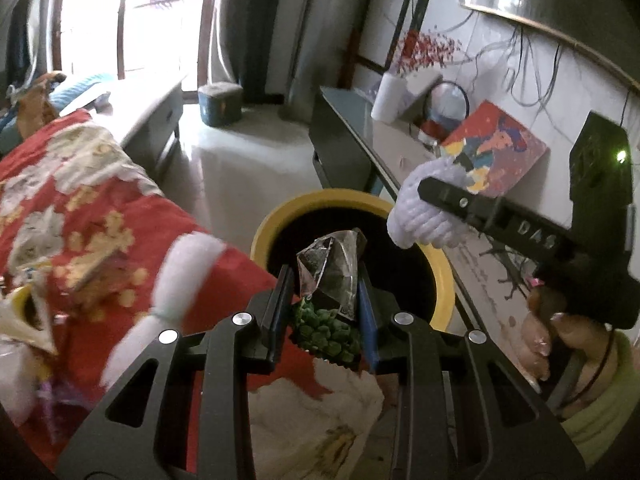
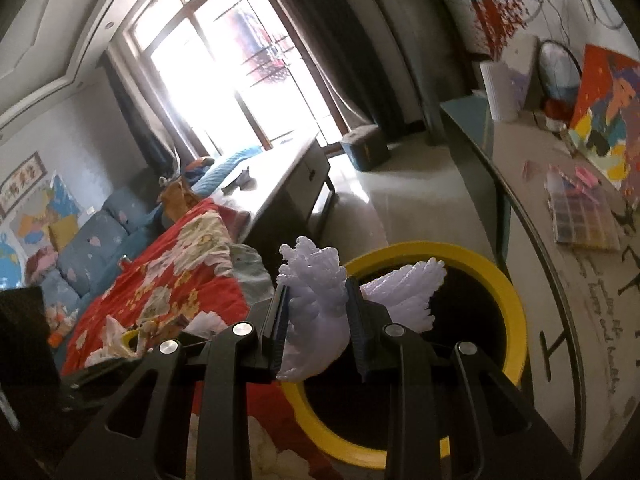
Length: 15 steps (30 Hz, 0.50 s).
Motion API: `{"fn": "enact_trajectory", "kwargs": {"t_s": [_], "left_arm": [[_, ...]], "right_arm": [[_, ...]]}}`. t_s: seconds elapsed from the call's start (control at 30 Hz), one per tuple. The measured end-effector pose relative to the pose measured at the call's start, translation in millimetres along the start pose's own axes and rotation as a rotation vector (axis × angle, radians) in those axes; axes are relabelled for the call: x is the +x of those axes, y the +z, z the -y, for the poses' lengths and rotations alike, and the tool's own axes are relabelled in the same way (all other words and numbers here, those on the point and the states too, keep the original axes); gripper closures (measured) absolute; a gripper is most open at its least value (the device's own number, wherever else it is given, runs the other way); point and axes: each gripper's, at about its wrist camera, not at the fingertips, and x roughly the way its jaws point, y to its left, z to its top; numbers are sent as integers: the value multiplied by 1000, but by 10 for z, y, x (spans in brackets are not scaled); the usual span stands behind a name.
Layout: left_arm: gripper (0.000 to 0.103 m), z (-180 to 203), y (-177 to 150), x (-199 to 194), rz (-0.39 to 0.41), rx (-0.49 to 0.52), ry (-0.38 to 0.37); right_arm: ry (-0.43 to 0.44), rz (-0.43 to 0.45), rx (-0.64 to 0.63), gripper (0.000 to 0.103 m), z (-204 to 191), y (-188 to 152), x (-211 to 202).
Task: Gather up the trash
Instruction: 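Open the left tool to drop the pea bag while the right tool drops the foam sleeve into the bin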
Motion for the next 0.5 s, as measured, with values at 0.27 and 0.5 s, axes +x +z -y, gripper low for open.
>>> {"fn": "enact_trajectory", "kwargs": {"t_s": [0.27, 0.5], "left_arm": [[69, 125, 24, 353, -44, 41, 11], [29, 95, 53, 318, -8, 20, 9]], "right_arm": [[18, -23, 65, 64, 252, 43, 52], [-23, -8, 66, 44, 307, 54, 24]]}}
